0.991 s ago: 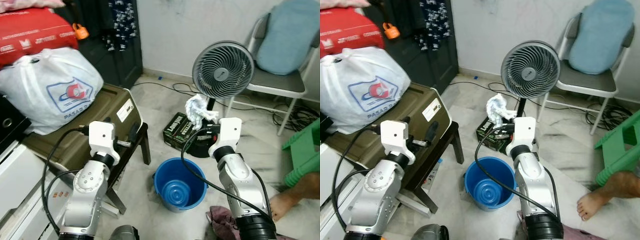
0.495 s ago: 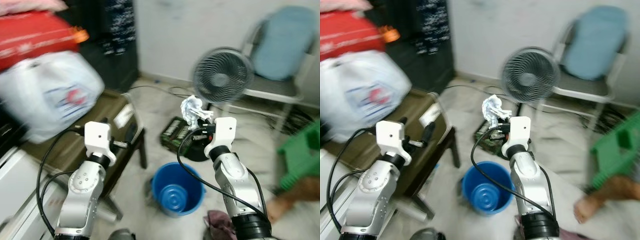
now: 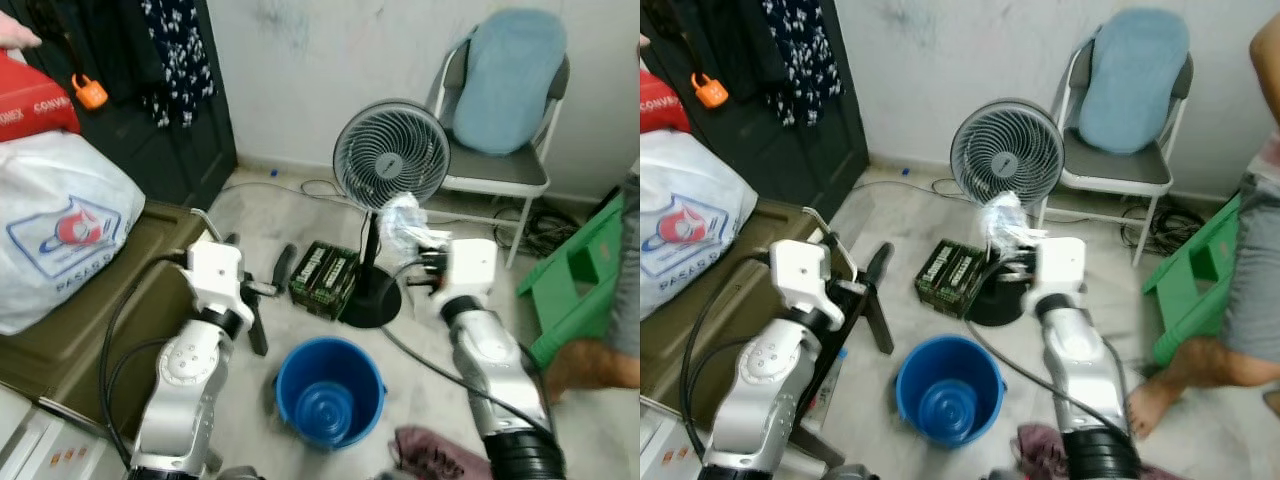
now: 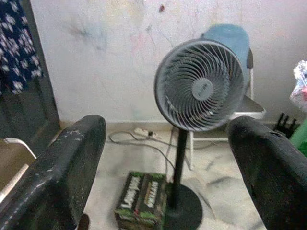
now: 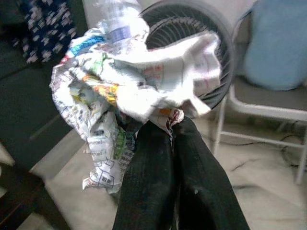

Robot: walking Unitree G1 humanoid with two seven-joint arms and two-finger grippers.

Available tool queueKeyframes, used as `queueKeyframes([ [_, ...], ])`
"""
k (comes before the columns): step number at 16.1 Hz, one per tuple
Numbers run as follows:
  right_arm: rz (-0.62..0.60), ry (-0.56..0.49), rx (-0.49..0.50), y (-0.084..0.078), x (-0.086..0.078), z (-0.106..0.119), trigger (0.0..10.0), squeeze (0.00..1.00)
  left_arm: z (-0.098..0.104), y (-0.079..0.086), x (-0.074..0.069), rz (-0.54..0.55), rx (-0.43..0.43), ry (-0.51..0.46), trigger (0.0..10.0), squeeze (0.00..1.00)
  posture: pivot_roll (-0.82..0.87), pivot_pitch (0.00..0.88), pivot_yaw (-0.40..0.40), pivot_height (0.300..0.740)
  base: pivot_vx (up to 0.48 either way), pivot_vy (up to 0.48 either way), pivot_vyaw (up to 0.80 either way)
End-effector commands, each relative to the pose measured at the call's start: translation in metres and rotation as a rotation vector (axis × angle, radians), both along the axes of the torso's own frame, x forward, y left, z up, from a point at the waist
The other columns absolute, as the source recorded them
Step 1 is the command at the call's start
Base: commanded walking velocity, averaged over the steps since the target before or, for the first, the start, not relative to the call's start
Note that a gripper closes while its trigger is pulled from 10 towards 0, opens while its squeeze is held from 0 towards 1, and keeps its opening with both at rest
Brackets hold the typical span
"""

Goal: Clean up the room

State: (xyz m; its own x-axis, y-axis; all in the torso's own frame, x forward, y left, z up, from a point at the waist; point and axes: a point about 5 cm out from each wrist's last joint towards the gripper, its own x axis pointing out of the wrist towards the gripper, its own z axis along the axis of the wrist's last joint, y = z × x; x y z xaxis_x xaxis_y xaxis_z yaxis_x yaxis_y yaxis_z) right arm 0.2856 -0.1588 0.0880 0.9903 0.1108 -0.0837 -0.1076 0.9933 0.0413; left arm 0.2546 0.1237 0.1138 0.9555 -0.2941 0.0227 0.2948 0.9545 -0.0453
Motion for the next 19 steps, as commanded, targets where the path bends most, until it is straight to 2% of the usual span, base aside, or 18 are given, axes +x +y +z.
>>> queueKeyframes([
  [1, 0.033, -0.015, 0.014, 0.013, 0.003, 0.004, 10.0, 0.00, -0.001, 0.011, 0.000, 0.048, 0.027, 0.004, 10.0, 0.00, 0.03, 0.004, -0.002, 0.740, 0.000, 0.000, 0.00],
  [4, 0.024, 0.002, 0.027, 0.014, 0.008, 0.004, 10.0, 0.00, -0.002, 0.019, -0.001, 0.078, 0.055, -0.001, 10.0, 0.00, 0.04, 0.004, -0.011, 0.740, 0.000, 0.000, 0.00],
  [5, 0.014, 0.017, 0.024, 0.016, 0.012, 0.002, 10.0, 0.00, -0.003, 0.023, -0.005, 0.055, 0.110, -0.002, 10.0, 0.00, 0.06, 0.006, -0.018, 0.740, 0.000, 0.000, 0.00],
  [6, -0.025, 0.073, 0.026, 0.018, 0.017, -0.006, 10.0, 0.00, -0.006, 0.029, -0.014, 0.003, 0.228, -0.013, 10.0, 0.00, 0.09, 0.009, -0.028, 0.740, 0.000, 0.000, 0.00],
  [7, -0.036, 0.087, 0.030, 0.017, 0.018, -0.008, 10.0, 0.00, -0.007, 0.030, -0.015, 0.000, 0.260, -0.010, 10.0, 0.00, 0.09, 0.010, -0.030, 0.740, 0.000, 0.000, 0.00],
  [9, -0.110, 0.198, 0.045, 0.019, 0.024, -0.024, 10.0, 0.00, -0.007, 0.033, -0.027, -0.088, 0.401, -0.061, 10.0, 0.00, 0.13, 0.024, -0.046, 0.740, 0.000, 0.000, 0.00],
  [11, -0.120, 0.279, 0.026, 0.025, 0.028, -0.038, 10.0, 0.00, -0.004, 0.029, -0.042, -0.143, 0.434, -0.080, 10.0, 0.00, 0.18, 0.051, -0.049, 0.740, 0.000, 0.000, 0.00],
  [13, -0.145, 0.329, 0.024, 0.025, 0.028, -0.047, 10.0, 0.00, 0.005, 0.031, -0.052, -0.130, 0.490, -0.129, 10.0, 0.00, 0.19, 0.083, -0.044, 0.740, 0.000, 0.000, 0.00],
  [16, -0.203, 0.415, 0.030, 0.022, 0.024, -0.063, 10.0, 0.00, 0.009, 0.037, -0.076, -0.173, 0.511, -0.092, 10.0, 0.00, 0.23, 0.152, -0.029, 0.740, 0.000, 0.000, 0.00],
  [17, -0.230, 0.451, 0.032, 0.023, 0.023, -0.069, 10.0, 0.00, 0.009, 0.038, -0.084, -0.205, 0.554, -0.091, 10.0, 0.00, 0.25, 0.184, -0.013, 0.740, 0.000, 0.000, 0.00],
  [19, -0.253, 0.475, 0.033, 0.023, 0.022, -0.073, 10.0, 0.00, 0.012, 0.039, -0.090, -0.218, 0.565, -0.086, 10.0, 0.00, 0.27, 0.202, -0.004, 0.740, 0.000, 0.000, 0.00],
])
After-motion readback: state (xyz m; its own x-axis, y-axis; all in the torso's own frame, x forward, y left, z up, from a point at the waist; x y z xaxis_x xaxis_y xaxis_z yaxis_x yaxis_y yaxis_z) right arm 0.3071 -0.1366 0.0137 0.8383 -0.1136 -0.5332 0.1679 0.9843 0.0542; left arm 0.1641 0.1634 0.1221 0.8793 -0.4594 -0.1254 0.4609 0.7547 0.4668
